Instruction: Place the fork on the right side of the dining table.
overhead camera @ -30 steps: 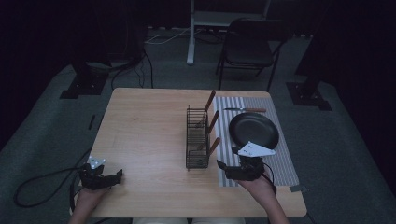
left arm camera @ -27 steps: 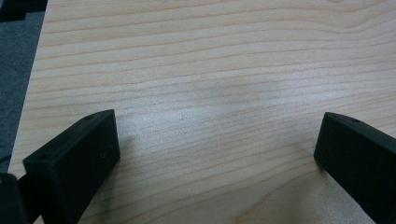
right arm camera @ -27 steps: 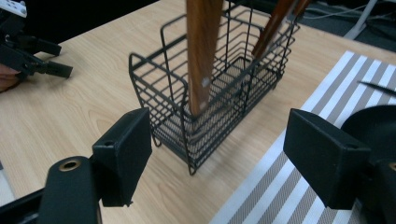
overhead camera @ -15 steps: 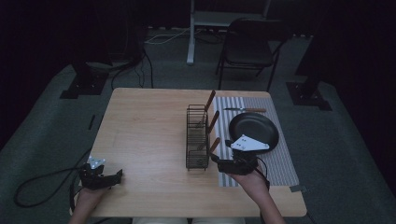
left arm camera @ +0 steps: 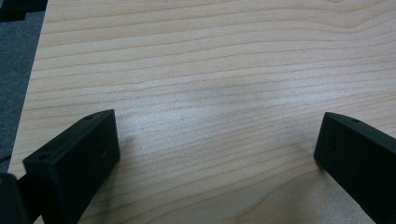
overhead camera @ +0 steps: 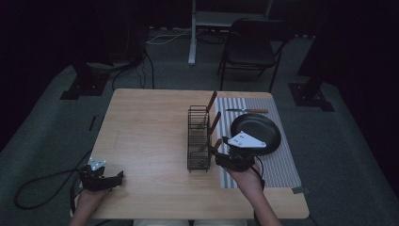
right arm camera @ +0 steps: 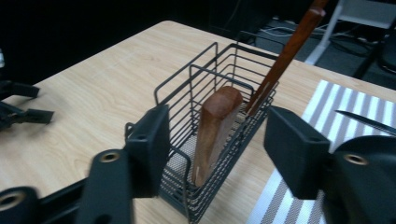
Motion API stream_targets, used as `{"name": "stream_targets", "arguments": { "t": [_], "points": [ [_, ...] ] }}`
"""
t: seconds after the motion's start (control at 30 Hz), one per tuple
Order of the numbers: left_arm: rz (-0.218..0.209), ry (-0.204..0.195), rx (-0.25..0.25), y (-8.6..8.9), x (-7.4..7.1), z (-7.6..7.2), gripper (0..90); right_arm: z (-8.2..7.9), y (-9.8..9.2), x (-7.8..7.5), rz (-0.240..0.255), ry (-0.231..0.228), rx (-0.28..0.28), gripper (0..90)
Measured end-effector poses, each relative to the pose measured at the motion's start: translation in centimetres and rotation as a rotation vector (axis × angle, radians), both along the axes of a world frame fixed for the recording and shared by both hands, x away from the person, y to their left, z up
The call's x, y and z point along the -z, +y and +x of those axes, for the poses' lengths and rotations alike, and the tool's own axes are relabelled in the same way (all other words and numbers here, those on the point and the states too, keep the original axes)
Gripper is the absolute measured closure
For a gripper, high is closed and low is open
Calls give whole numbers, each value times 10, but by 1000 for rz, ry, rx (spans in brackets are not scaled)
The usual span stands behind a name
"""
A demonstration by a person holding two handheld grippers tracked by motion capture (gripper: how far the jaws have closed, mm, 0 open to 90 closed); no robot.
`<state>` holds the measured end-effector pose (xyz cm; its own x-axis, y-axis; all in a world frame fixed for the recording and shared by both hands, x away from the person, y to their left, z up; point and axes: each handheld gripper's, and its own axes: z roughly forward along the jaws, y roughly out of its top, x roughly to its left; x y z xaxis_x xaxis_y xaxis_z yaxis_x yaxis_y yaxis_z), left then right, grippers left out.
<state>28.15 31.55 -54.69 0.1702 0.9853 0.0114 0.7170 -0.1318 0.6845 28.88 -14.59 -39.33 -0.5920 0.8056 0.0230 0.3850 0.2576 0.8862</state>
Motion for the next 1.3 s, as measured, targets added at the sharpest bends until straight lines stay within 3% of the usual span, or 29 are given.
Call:
{"name": "stream_targets", "arguments": {
  "t": [0.2, 0.5, 0.9, 1.3],
  "points": [
    [0, 0, 0, 0, 0, 0, 1, 1, 1, 1, 9, 15, 13, 582],
    [0, 0, 0, 0, 0, 0, 1, 3, 3, -2, 11, 30, -24, 741],
    [0, 0, -2, 0, 0, 0, 1, 3, 3, -3, 17, 29, -35, 759],
    [-2, -3, -4, 0, 0, 0, 1, -4, 2, -18, 16, -31, -49, 761]
  ]
}}
